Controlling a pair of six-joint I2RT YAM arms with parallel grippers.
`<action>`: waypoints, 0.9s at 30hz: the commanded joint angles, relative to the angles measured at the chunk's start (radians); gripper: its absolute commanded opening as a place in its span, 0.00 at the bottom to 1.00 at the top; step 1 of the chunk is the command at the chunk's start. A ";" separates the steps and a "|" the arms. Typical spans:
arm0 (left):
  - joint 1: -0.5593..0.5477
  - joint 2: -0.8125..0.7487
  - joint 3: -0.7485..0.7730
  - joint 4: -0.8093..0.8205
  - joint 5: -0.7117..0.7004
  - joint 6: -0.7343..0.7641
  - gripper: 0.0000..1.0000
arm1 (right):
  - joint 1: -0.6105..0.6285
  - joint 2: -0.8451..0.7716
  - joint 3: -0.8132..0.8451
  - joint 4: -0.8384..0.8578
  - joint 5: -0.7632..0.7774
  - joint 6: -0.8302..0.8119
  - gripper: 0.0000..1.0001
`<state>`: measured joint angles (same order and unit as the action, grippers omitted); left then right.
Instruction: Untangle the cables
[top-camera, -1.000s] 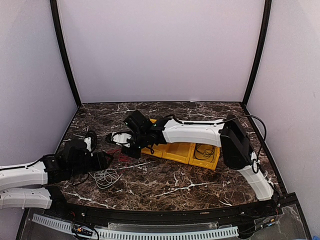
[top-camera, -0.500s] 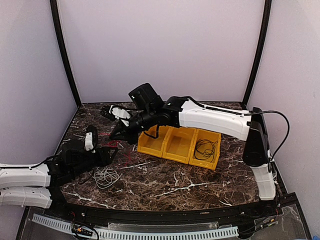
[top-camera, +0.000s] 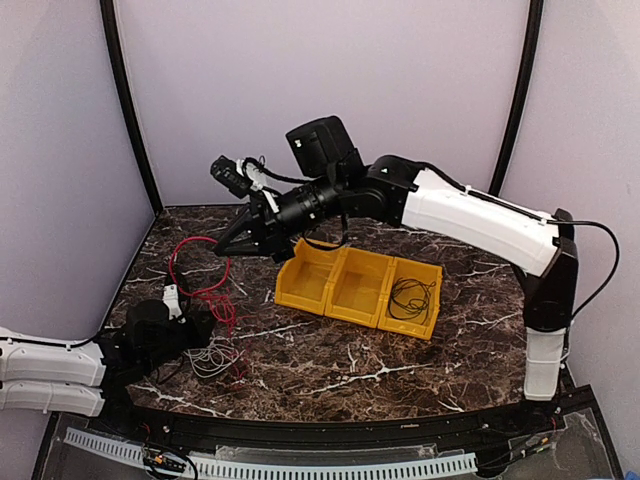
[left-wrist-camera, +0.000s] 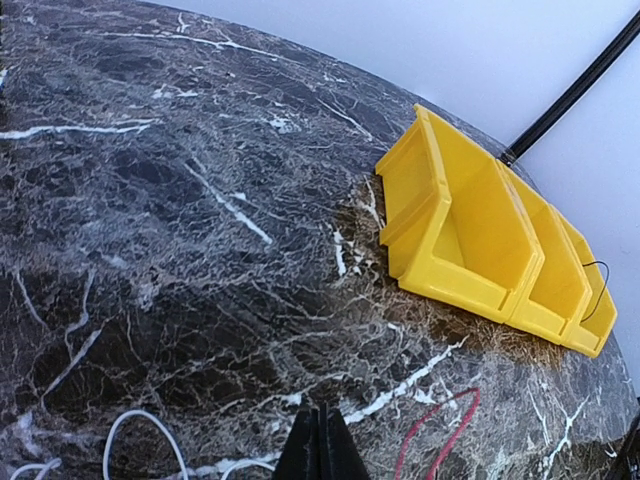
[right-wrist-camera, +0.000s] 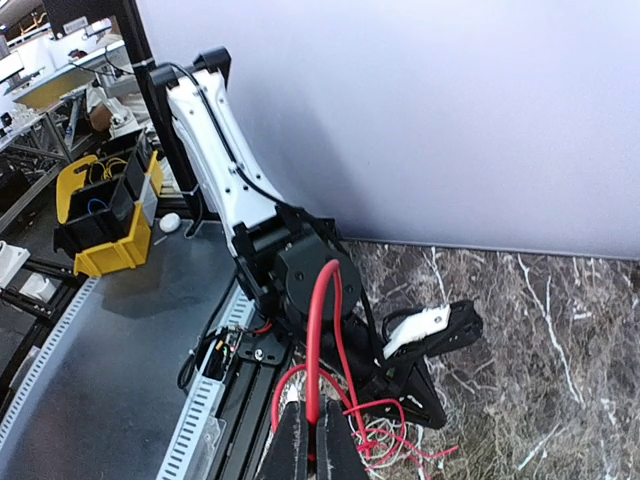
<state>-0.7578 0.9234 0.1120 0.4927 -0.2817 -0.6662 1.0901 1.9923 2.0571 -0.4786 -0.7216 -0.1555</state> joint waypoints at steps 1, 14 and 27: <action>-0.006 -0.071 -0.056 0.003 -0.011 -0.063 0.00 | -0.001 -0.051 0.056 0.002 -0.055 0.029 0.00; -0.114 -0.619 0.070 -0.549 -0.130 -0.224 0.53 | -0.023 0.027 -0.025 0.051 0.174 -0.001 0.00; -0.165 -0.234 0.133 -0.093 0.049 0.147 0.66 | -0.043 0.084 0.024 0.058 0.198 0.063 0.00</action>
<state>-0.9108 0.6151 0.2131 0.2127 -0.2657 -0.6254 1.0462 2.0804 2.0514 -0.4652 -0.5373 -0.1150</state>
